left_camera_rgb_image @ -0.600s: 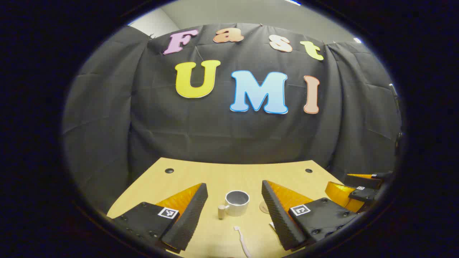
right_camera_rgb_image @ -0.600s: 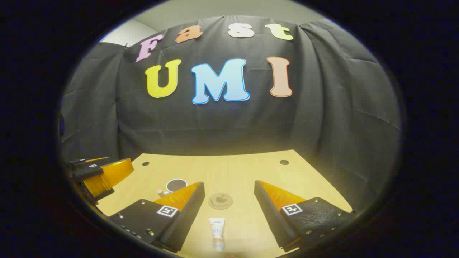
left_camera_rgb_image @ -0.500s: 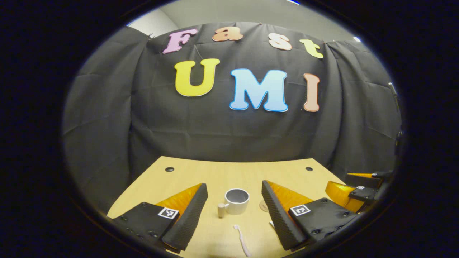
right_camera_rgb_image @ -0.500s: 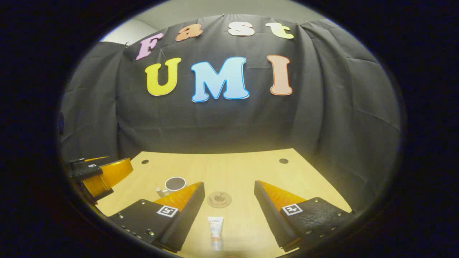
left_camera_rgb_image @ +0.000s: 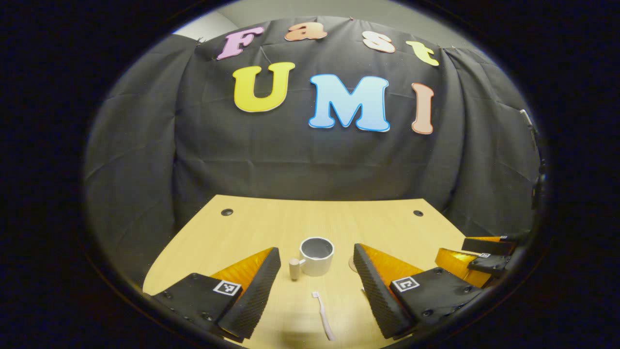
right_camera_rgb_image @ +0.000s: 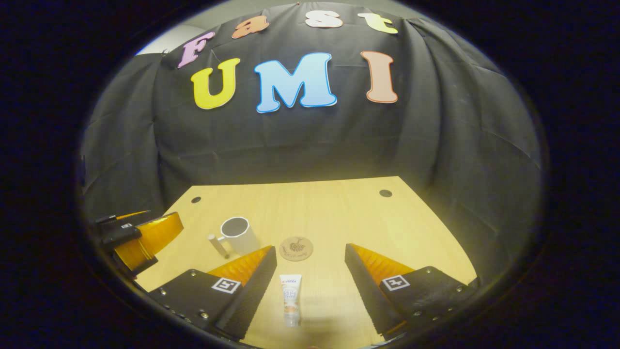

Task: Put the toothbrush and toothpaste on the desktop into the cup, then pick up the cup and place it on the coaster on the desktop.

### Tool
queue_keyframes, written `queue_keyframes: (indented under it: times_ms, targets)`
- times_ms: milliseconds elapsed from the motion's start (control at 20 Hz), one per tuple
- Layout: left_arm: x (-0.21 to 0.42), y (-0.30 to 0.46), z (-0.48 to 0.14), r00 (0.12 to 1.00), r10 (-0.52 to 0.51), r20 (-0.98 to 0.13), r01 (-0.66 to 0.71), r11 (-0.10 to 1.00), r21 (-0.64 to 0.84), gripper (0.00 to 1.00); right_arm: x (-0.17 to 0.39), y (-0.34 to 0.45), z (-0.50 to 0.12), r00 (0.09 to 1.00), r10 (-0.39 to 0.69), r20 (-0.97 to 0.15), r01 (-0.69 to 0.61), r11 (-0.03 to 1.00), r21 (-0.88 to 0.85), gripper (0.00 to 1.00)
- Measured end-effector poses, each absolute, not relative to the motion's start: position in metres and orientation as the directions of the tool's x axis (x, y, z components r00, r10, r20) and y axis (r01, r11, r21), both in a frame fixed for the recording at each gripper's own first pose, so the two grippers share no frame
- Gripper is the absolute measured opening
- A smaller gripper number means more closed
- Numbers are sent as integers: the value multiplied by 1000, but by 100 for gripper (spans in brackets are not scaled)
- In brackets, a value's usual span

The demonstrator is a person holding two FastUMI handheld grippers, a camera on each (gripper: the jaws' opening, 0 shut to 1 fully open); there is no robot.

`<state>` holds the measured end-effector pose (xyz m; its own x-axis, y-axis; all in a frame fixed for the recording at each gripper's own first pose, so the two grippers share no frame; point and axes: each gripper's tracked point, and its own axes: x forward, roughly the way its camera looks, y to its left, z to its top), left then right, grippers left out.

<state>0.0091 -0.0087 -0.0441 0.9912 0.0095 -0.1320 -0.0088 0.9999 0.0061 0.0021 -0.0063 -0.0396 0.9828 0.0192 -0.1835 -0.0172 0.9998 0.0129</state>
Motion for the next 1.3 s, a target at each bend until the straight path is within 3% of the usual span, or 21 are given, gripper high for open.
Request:
queue_keyframes:
  times_ms: [650, 900, 1300]
  targets:
    - [17, -3, -136, 925, -19, -379, 12, 1000, -22, 100, 10, 4, -103, 907, 42, -419, -43, 999, 6, 91]
    - [9, 1, -190, 840, -27, -542, -18, 997, -78, 100, 11, 13, -138, 854, 55, -517, -64, 998, 0, 91]
    - [10, 7, -247, 741, -20, -672, -47, 995, -82, 99, 17, 27, -192, 750, 78, -657, -94, 995, 11, 91]
